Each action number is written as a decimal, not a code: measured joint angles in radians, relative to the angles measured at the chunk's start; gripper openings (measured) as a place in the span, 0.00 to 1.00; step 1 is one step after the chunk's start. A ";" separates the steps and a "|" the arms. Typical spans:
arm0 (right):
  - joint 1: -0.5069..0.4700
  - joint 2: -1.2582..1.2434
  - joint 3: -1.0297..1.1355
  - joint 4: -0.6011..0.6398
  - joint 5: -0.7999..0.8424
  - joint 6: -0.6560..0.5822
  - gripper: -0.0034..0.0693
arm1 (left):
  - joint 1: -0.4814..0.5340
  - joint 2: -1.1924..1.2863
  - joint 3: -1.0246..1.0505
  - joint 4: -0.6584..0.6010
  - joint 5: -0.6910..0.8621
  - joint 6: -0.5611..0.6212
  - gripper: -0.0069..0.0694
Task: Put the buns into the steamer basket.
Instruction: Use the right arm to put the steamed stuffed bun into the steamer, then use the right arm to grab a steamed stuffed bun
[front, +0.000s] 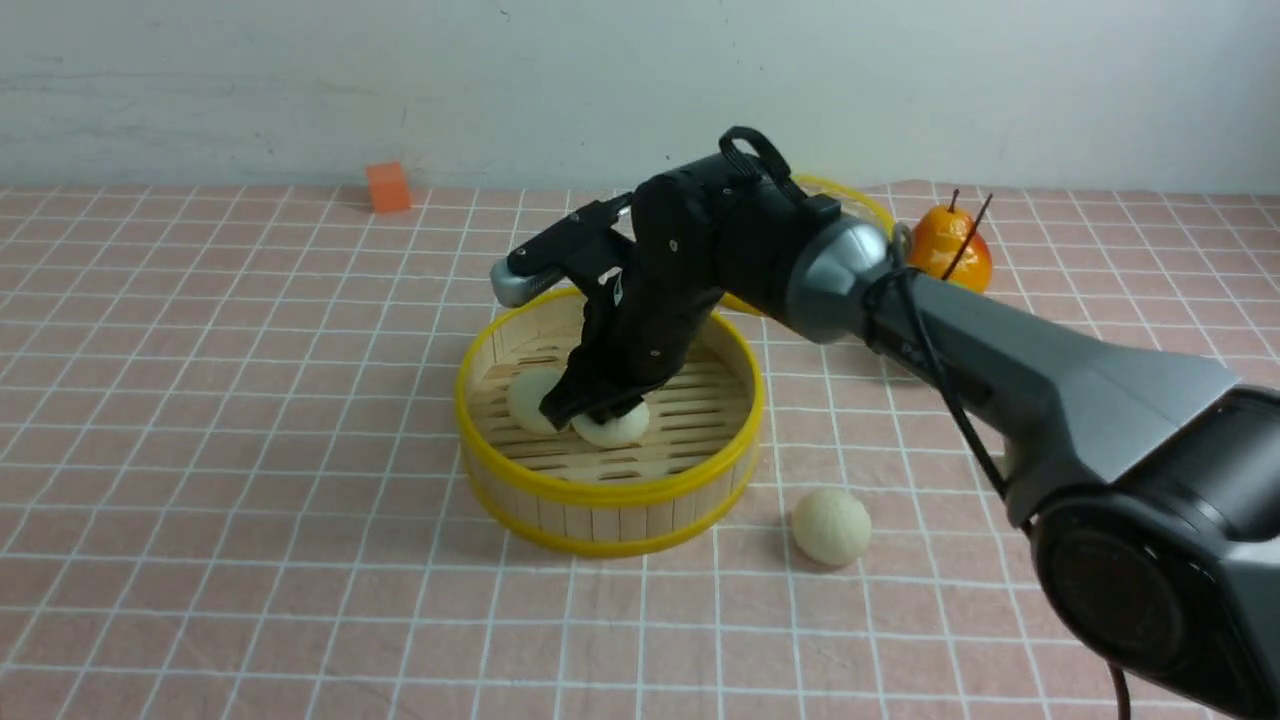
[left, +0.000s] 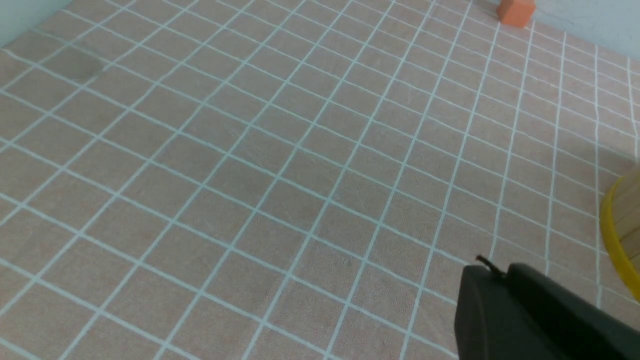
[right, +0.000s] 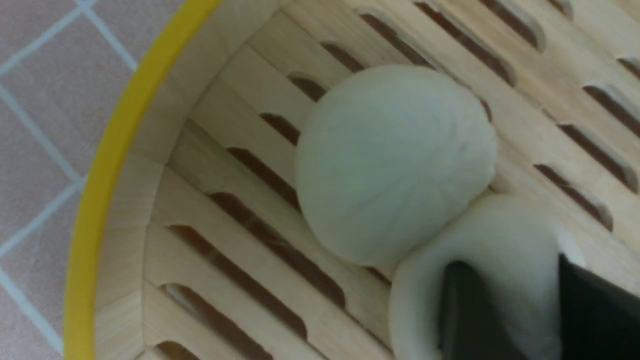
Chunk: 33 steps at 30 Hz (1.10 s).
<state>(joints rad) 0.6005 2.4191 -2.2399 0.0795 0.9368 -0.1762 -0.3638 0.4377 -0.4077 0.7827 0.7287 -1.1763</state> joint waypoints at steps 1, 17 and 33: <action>-0.001 -0.002 -0.003 0.005 0.008 0.000 0.51 | 0.000 0.000 0.000 0.000 0.002 0.000 0.14; -0.110 -0.400 0.260 0.067 0.286 0.039 0.85 | 0.000 0.000 0.000 0.001 0.009 0.003 0.16; -0.129 -0.330 0.579 -0.063 0.142 0.090 0.63 | 0.000 0.000 0.000 0.009 -0.033 0.003 0.16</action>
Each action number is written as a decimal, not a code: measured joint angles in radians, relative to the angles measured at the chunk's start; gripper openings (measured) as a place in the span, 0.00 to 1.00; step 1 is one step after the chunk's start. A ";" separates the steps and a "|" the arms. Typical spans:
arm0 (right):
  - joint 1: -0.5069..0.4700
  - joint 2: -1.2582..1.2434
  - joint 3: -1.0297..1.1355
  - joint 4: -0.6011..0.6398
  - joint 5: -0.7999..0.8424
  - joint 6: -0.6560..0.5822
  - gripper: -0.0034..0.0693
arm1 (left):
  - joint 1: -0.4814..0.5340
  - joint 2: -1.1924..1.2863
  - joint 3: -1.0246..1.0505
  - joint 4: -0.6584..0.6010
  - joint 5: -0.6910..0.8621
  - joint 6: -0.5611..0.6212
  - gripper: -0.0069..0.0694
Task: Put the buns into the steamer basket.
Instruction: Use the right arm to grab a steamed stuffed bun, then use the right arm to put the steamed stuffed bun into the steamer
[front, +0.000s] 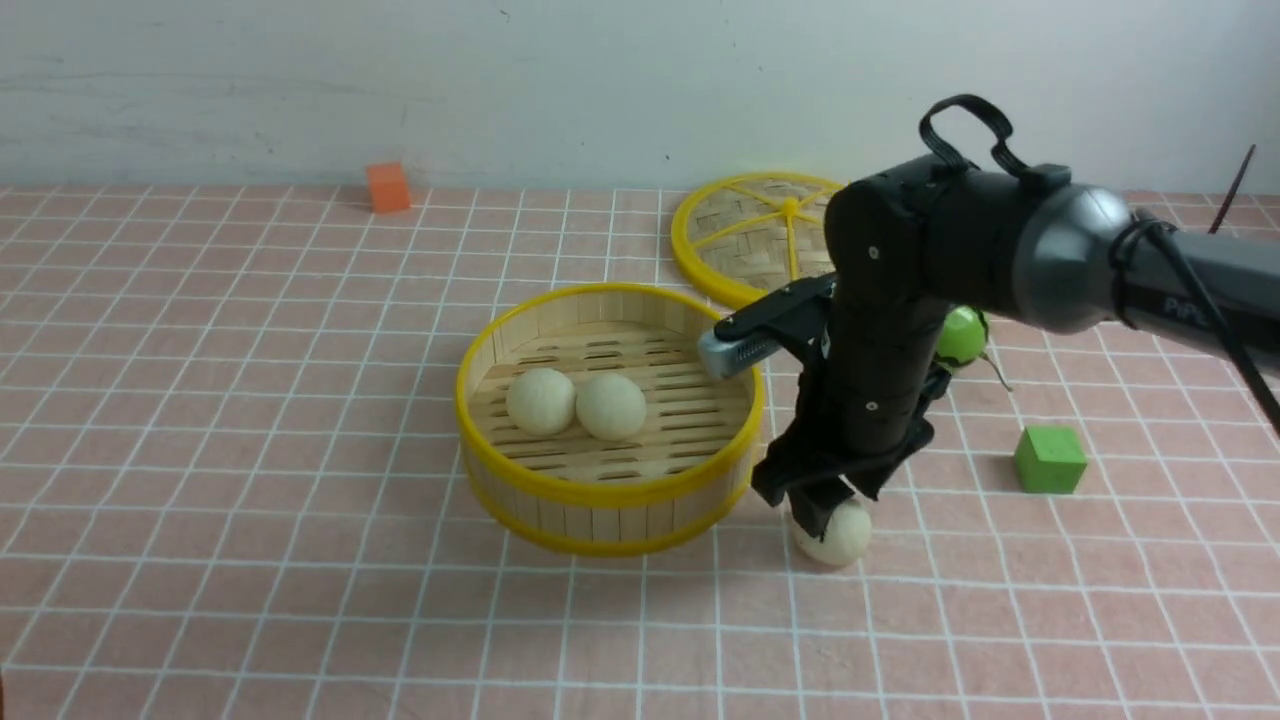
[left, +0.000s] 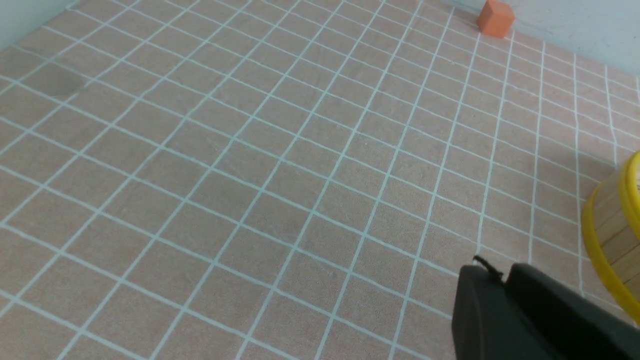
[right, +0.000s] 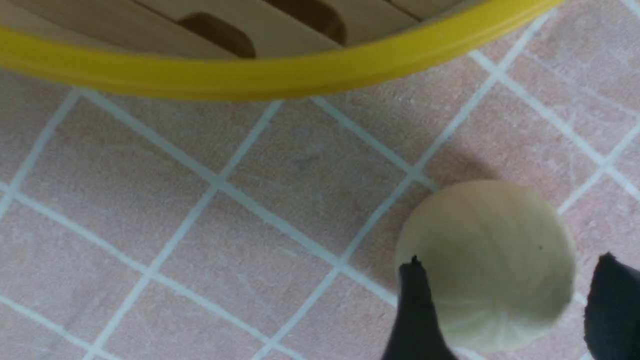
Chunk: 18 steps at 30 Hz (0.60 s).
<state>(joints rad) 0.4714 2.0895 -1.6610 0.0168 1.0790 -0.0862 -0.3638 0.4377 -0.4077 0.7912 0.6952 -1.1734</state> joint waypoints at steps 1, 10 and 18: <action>0.000 0.007 0.000 0.009 0.009 0.000 0.60 | 0.000 0.000 0.000 0.000 0.000 0.000 0.16; 0.000 -0.004 -0.038 -0.001 0.063 -0.058 0.07 | 0.000 0.000 0.000 0.000 0.000 0.000 0.17; 0.061 -0.036 -0.356 -0.008 0.085 -0.116 0.07 | 0.000 0.000 0.000 0.001 -0.039 0.000 0.18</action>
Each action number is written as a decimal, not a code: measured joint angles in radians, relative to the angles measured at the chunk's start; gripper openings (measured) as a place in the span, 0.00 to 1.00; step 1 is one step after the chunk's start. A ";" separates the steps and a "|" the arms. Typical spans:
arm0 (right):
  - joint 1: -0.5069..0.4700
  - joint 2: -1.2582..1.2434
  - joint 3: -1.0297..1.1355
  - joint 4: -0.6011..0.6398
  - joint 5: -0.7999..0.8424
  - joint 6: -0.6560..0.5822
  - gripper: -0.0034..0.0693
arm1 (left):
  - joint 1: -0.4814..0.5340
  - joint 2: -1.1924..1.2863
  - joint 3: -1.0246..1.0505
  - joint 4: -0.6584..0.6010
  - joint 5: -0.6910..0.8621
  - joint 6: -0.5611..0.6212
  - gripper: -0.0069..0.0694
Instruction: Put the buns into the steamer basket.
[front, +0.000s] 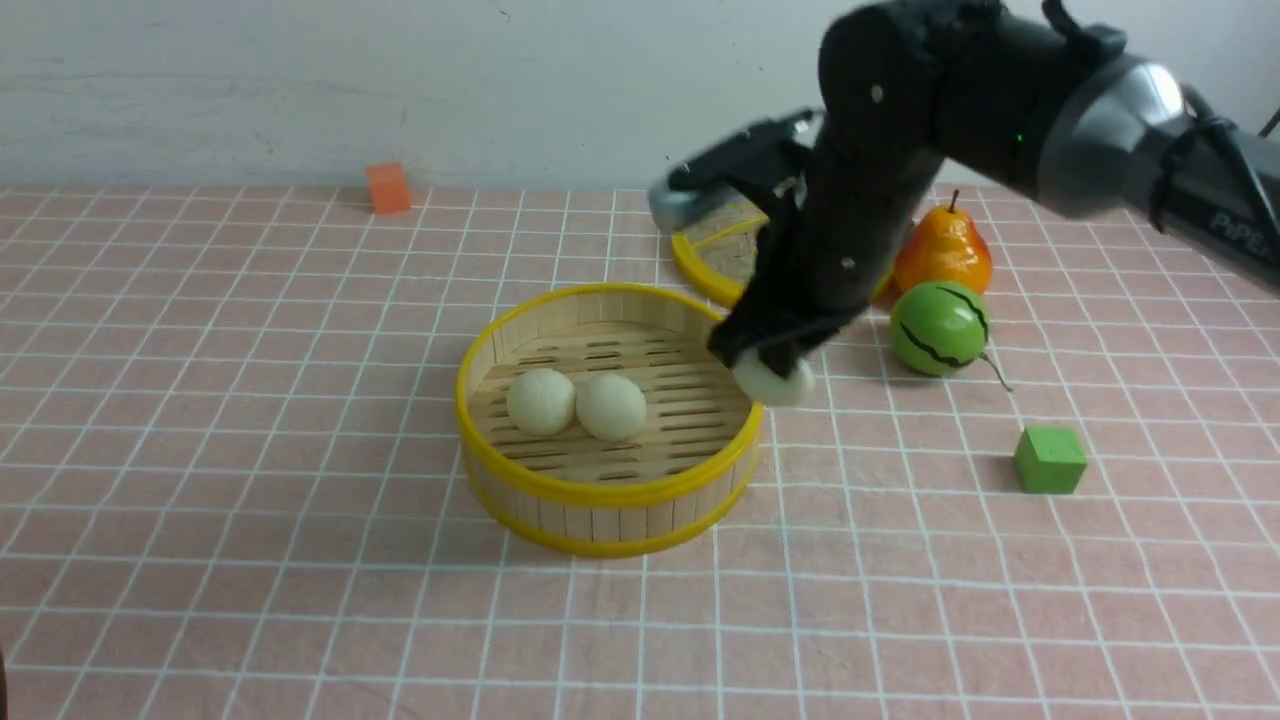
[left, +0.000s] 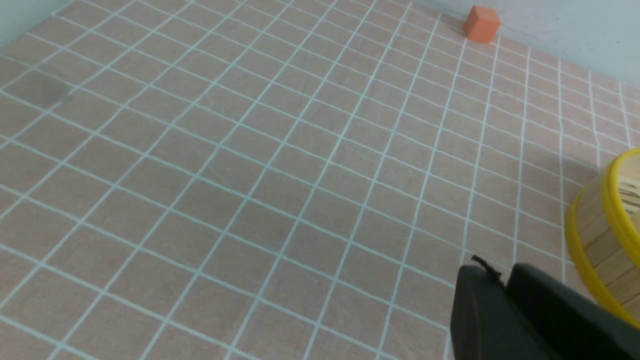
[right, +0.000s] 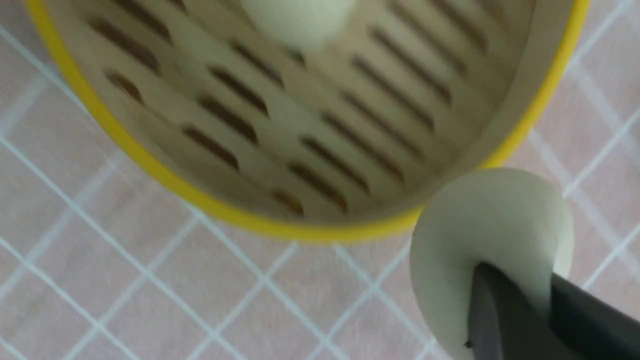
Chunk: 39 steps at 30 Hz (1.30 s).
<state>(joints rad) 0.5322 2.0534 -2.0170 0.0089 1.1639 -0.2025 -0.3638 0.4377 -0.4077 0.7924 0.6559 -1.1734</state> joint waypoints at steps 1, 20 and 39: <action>0.015 0.009 -0.036 0.001 -0.017 -0.028 0.07 | 0.000 0.000 0.000 0.001 -0.005 0.000 0.18; 0.047 0.252 -0.118 -0.042 -0.058 -0.195 0.68 | 0.000 0.000 0.000 0.000 0.004 0.001 0.19; 0.044 0.198 -0.240 0.038 -0.038 -0.091 0.15 | 0.000 0.000 0.000 0.010 -0.039 0.001 0.19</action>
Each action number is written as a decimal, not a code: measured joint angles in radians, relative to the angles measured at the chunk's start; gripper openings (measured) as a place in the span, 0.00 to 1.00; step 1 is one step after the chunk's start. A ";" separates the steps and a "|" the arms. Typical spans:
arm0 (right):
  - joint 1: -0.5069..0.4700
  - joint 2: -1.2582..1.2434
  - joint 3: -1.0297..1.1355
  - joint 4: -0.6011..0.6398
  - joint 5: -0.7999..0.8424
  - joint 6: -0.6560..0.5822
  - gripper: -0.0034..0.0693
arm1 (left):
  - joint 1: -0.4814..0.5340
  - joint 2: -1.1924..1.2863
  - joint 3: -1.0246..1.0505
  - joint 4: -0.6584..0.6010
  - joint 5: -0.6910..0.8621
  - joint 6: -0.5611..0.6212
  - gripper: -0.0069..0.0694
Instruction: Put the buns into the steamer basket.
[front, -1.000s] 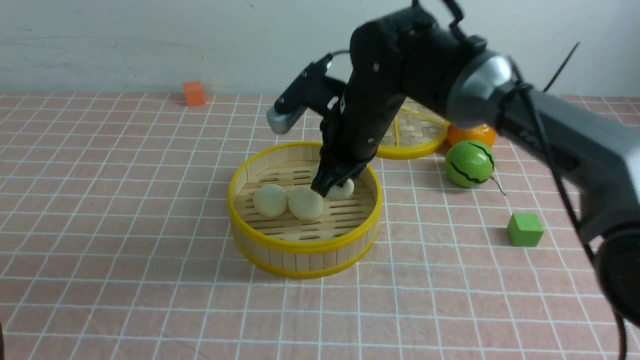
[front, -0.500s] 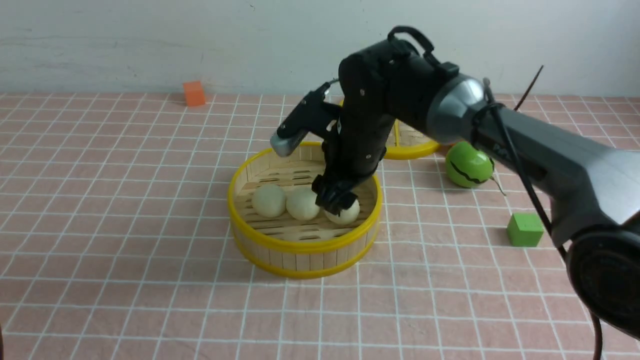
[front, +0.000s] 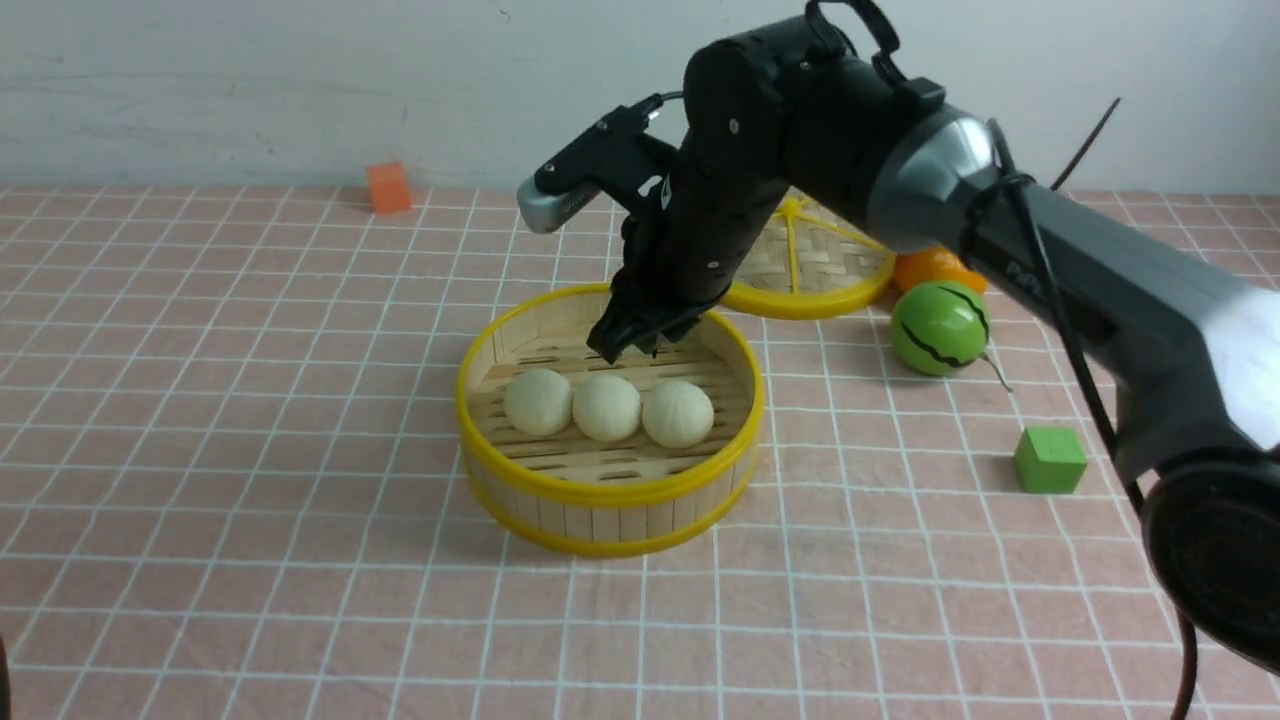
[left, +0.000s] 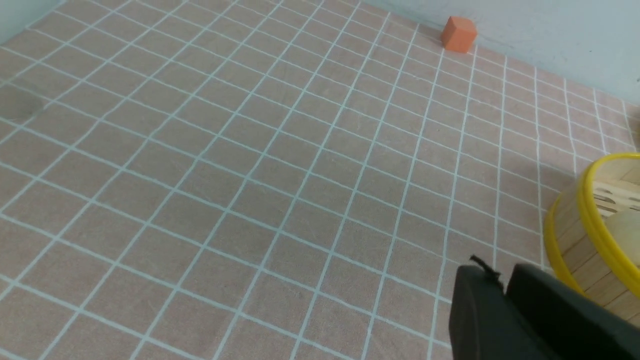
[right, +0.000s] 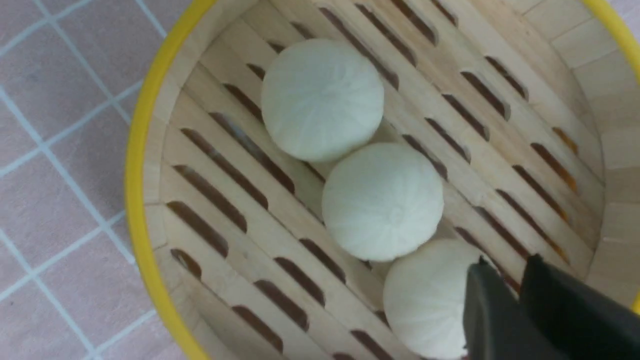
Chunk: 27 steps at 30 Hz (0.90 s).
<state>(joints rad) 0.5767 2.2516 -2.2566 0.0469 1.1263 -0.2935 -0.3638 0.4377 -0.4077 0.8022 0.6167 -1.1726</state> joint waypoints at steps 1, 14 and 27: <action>-0.003 -0.024 0.002 0.001 0.020 0.002 0.09 | 0.000 0.000 0.000 0.006 -0.003 0.000 0.19; -0.098 -0.740 0.283 -0.037 -0.107 0.075 0.03 | 0.000 0.000 0.000 0.019 -0.005 0.000 0.21; -0.097 -1.408 1.689 -0.027 -1.209 0.186 0.05 | 0.000 0.000 0.000 0.019 -0.005 0.000 0.23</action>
<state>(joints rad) 0.4794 0.8433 -0.5674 0.0196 -0.0828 -0.1077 -0.3638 0.4377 -0.4077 0.8211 0.6122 -1.1726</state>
